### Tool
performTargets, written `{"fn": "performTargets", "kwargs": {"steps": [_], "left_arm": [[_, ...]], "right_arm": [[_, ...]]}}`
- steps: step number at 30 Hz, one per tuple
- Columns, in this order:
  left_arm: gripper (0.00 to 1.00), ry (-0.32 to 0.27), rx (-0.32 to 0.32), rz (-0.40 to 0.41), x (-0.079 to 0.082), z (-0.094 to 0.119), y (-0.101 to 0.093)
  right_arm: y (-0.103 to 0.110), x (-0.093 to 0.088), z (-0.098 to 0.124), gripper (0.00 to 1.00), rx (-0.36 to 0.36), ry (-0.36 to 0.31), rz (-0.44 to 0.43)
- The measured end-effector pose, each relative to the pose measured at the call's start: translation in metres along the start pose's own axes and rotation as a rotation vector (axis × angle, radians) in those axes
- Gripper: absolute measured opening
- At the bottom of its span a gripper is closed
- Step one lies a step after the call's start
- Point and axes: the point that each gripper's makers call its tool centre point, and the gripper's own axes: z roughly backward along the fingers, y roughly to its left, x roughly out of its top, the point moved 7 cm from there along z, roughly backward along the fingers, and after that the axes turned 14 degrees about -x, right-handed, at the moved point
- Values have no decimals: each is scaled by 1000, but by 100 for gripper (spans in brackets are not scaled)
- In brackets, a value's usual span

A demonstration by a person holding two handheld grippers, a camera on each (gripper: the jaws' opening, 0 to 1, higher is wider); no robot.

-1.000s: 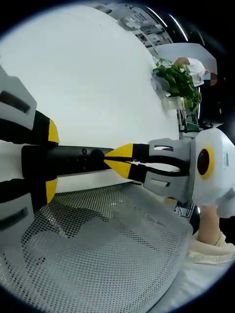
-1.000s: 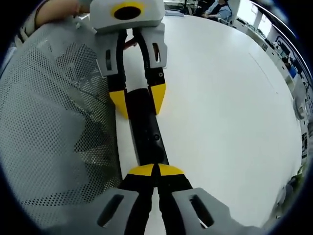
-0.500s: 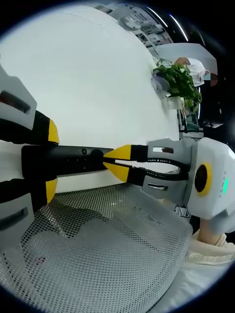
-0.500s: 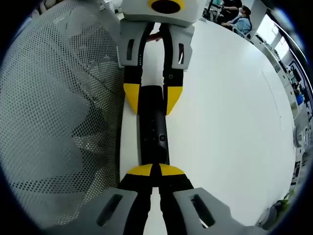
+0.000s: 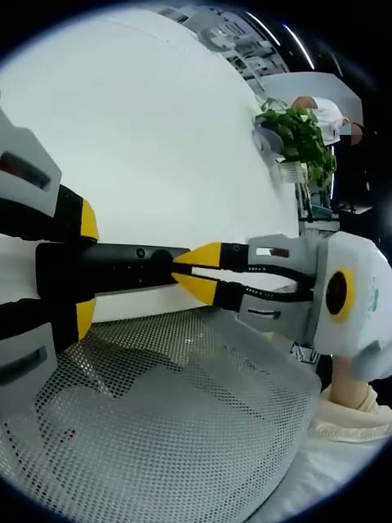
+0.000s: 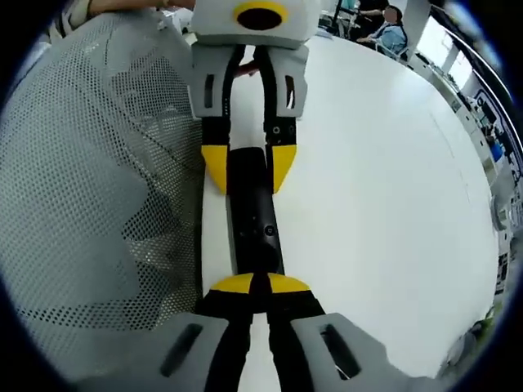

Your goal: Press the specified remote control buttons in sequence, fully releasing each button before pressing the next.

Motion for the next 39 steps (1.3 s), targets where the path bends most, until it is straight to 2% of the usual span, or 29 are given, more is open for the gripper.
{"fn": "performTargets", "kwargs": {"steps": [6,10,14,17,22,28,39], "left_arm": [[25,1,0,-1,0,0,0],[25,0,-1,0,-1,0,0],[25,0,-1,-1,-1,0,0],[25,0,-1,0,-1,0,0],[25,1,-1,-1,-1,0,0],[25,0,0,-1,-1,0,0],[25,4,-2,-3,0,0,0]], "right_arm": [[0,3,-1,6,0,-7,-11],[1,7,-3,9,-1,-4,31],[-1,6,-2,7,-1,-1,26],[-3,5,-1,1,-7,-2,9],[-3,10,1,1,-11,-29,-14],[0,13,-8,0,2,-5,40],[0,14,-7,0,0,2,89]]}}
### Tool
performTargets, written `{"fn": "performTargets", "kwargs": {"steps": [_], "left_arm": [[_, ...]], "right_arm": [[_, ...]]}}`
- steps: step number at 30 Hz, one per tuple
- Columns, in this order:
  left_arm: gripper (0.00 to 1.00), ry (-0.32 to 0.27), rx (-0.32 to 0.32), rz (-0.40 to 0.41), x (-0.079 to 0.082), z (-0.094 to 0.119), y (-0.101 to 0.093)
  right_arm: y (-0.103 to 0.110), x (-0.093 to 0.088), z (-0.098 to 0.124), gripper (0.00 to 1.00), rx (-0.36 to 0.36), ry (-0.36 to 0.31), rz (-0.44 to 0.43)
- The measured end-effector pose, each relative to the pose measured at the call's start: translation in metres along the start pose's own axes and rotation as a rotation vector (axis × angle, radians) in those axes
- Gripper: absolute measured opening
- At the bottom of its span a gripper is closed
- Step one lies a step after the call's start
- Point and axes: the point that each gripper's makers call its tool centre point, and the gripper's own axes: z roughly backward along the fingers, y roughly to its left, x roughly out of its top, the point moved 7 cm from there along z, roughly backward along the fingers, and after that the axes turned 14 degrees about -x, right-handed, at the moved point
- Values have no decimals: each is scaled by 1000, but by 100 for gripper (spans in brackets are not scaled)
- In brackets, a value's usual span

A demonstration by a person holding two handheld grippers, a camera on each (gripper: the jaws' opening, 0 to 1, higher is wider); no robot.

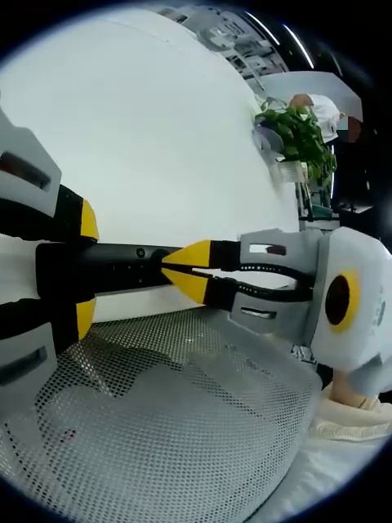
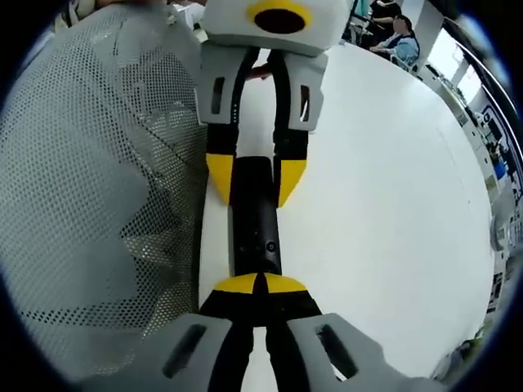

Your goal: Press the specified remote control buttons in sequence, fully releasing each button before pressing the next.

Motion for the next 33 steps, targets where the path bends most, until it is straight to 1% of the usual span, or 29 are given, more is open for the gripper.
{"fn": "performTargets", "kwargs": {"steps": [3,9,11,12,13,14,16,18,22,25,26,28,30,32,33], "left_arm": [[25,0,0,0,0,0,0],[25,-1,0,1,0,0,0],[25,-1,0,1,0,0,0],[25,-1,0,1,0,0,0],[25,-2,0,1,0,0,0],[25,-2,0,1,0,0,0],[25,-2,0,0,0,0,0],[25,-1,0,0,0,0,0],[25,0,0,0,1,0,0],[25,-1,0,0,1,0,0],[25,-2,0,0,0,0,0],[25,-2,0,0,0,0,0],[25,-1,-1,0,0,0,0],[25,-1,-1,0,1,0,0],[25,0,-1,0,0,0,0]], "right_arm": [[0,0,0,0,1,1,1],[-1,-1,0,0,3,-6,-40],[-1,-3,1,0,-2,-22,-51],[-1,-4,1,0,-2,-31,-80],[-1,-4,2,0,1,-37,-139],[-1,-5,2,0,3,-35,-159],[-2,-5,3,0,10,-34,-148],[-2,-3,3,0,0,-40,-137],[-3,7,2,0,2,-62,-124],[0,5,-3,0,11,-31,-89],[-1,6,-3,0,11,-42,-78],[-3,5,-2,0,19,-33,-100],[-3,5,-3,0,24,-35,-93],[-2,7,-3,0,20,-26,-60],[-1,8,-3,0,12,-19,-16]]}}
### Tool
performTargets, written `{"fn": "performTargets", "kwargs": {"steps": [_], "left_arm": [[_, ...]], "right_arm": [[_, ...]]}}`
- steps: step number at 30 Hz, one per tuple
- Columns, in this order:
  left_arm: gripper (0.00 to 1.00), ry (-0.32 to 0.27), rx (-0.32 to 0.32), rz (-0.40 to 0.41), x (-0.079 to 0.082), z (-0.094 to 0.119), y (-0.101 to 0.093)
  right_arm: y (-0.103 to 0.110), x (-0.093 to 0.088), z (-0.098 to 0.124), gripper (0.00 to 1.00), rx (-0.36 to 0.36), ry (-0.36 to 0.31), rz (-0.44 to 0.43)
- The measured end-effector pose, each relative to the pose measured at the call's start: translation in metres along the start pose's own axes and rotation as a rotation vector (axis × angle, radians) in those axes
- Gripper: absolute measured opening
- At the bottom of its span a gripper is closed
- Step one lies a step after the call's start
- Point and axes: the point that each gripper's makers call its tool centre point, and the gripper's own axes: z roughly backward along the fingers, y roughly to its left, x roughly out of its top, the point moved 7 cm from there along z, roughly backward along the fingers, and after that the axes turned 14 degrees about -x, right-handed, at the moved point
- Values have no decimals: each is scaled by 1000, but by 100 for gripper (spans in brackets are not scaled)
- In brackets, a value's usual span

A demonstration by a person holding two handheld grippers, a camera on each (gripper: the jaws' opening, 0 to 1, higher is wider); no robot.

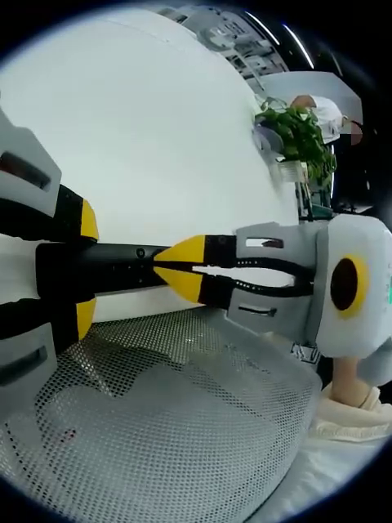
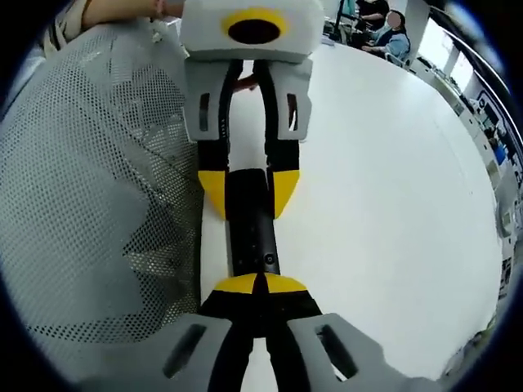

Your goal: Press the specified remote control buttons in sequence, fully releasing each button before pressing the next.

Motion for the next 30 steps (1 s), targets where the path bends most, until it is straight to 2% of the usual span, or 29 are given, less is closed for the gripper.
{"fn": "performTargets", "kwargs": {"steps": [6,9,12,22,30], "left_arm": [[25,-1,0,1,0,0,0],[25,-3,0,2,0,0,0],[25,-4,0,4,-1,0,0],[25,-4,0,3,-1,0,1],[25,-4,0,3,-1,0,0]], "right_arm": [[4,3,0,0,-27,24,67],[2,0,1,0,-29,6,46],[1,-2,1,0,-17,-13,-39],[2,-4,3,7,16,-34,-43],[1,-4,2,7,17,-27,4]]}}
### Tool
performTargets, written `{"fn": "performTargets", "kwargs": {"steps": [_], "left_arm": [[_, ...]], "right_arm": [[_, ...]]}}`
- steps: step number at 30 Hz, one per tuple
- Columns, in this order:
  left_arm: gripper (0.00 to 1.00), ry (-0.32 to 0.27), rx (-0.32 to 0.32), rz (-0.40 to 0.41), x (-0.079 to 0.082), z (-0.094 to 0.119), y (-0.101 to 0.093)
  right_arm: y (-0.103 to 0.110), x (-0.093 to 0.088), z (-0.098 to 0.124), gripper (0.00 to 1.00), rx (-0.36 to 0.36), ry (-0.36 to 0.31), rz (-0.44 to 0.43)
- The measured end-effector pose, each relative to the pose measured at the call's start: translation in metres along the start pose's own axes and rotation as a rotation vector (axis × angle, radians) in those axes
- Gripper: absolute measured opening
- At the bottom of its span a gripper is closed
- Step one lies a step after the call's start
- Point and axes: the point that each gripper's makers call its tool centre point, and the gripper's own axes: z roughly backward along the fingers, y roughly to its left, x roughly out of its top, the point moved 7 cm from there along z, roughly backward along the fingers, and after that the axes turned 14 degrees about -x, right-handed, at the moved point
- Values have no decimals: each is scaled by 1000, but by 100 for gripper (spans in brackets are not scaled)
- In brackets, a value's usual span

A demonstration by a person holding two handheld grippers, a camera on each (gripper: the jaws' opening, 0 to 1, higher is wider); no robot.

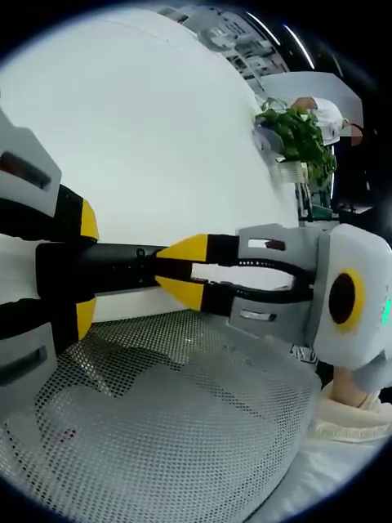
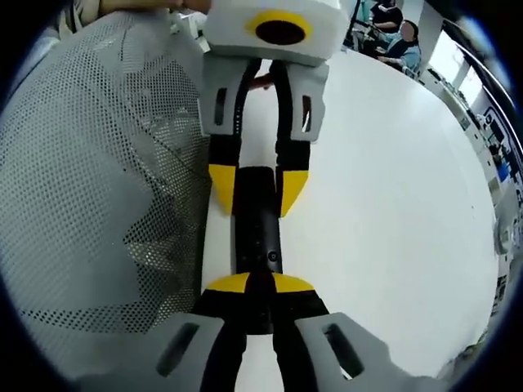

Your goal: Press the specified remote control buttons in sequence, fully releasing each button before pressing the next.

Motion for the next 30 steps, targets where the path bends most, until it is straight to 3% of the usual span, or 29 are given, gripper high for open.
{"fn": "performTargets", "kwargs": {"steps": [13,19,30], "left_arm": [[25,3,-1,2,1,0,0],[25,-1,0,3,0,-1,0],[25,-3,-1,2,1,0,0]], "right_arm": [[-4,1,-3,7,63,15,41],[-8,0,-3,7,88,23,-12],[-7,-3,0,11,67,32,17]]}}
